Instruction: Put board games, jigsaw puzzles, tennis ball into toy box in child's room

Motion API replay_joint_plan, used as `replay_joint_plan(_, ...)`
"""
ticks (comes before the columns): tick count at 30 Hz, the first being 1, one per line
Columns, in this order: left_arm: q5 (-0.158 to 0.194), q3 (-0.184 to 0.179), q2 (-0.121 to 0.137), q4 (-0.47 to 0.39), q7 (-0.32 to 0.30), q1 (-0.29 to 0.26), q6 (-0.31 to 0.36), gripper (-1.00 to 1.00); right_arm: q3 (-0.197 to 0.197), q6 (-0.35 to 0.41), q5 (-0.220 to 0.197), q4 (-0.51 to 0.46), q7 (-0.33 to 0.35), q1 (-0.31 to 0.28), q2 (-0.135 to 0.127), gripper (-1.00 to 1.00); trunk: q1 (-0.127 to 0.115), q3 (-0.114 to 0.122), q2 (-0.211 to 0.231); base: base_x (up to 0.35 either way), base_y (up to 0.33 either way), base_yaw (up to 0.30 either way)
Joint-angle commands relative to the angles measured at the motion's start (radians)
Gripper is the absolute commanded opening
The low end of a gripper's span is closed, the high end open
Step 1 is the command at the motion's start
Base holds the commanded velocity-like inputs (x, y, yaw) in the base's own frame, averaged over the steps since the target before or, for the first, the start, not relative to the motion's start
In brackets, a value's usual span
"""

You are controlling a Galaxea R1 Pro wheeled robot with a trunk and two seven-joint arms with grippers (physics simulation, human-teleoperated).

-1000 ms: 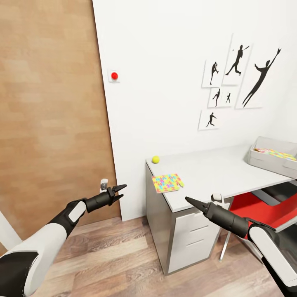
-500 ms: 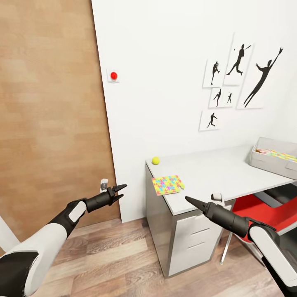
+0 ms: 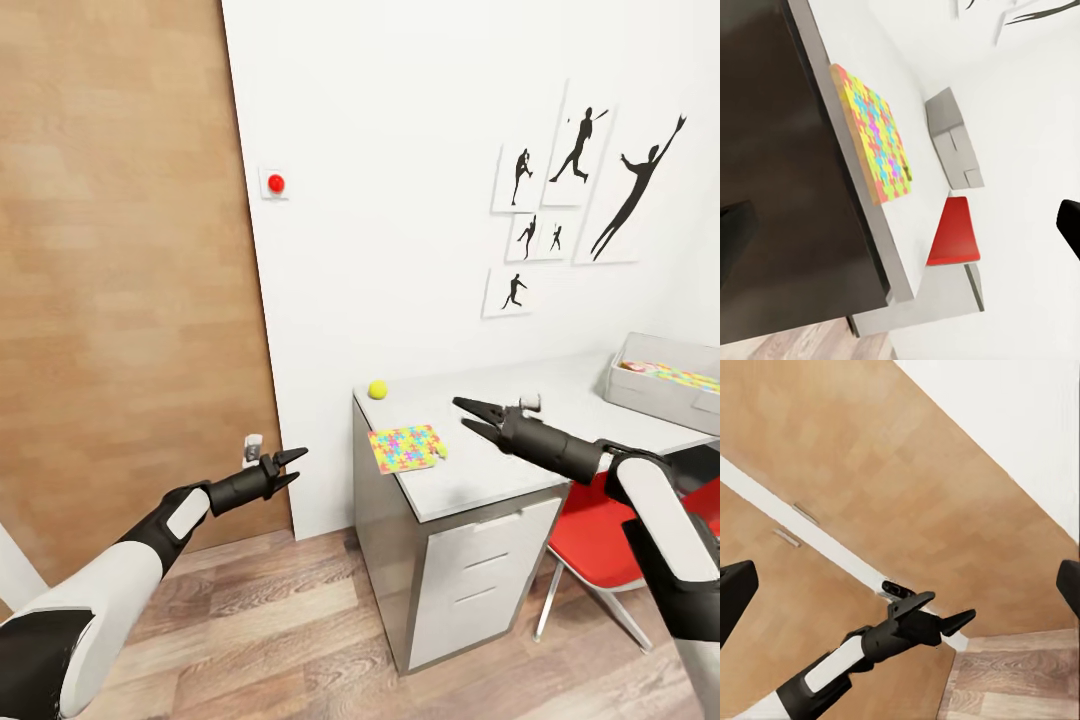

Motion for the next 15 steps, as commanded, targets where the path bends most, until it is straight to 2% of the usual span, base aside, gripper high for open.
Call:
replay_joint_plan(1,0.005,-0.001,0.0,0.0,-0.001,-0.001,0.007,1.0,-0.004,0.006,-0.005,0.001,-0.028,-0.015,0.005,1.0,0.0,-0.001,-0.001,0.0,0.0,0.0)
replay_joint_plan(3,0.005,-0.001,-0.001,0.001,0.0,-0.001,0.008,1.0,-0.009,0.013,-0.033,0.002,-0.096,-0.039,0.015,1.0,0.0,-0.001,-0.001,0.0,0.0,0.0)
replay_joint_plan(4,0.005,0.0,-0.002,0.001,0.0,-0.001,0.008,1.0,-0.012,0.019,-0.062,0.003,-0.163,-0.06,0.021,1.0,0.0,-0.001,-0.001,0.0,0.0,0.0)
replay_joint_plan(5,0.005,0.0,-0.002,0.001,0.0,-0.001,0.008,1.0,-0.013,0.021,-0.077,0.004,-0.195,-0.07,0.023,1.0,0.0,-0.001,-0.001,0.0,0.0,0.0)
replay_joint_plan(6,0.005,0.0,-0.003,0.001,0.001,-0.001,0.009,1.0,-0.014,0.025,-0.111,0.007,-0.254,-0.088,0.027,1.0,0.0,-0.001,-0.001,0.0,0.0,0.0)
replay_joint_plan(8,0.005,0.0,-0.004,0.001,0.001,-0.001,0.009,1.0,-0.012,0.029,-0.148,0.011,-0.304,-0.107,0.029,1.0,0.0,-0.001,-0.001,0.0,0.0,0.0)
replay_joint_plan(10,0.005,0.0,-0.004,0.001,0.001,-0.001,0.01,1.0,-0.002,0.057,-0.217,0.028,-0.373,-0.143,0.033,1.0,0.0,-0.001,-0.001,0.0,0.0,0.0)
replay_joint_plan(15,0.004,0.0,-0.014,0.002,0.002,-0.001,0.01,1.0,0.051,0.106,-0.331,0.047,-0.418,-0.177,0.025,1.0,0.0,-0.001,-0.001,0.0,0.0,0.0)
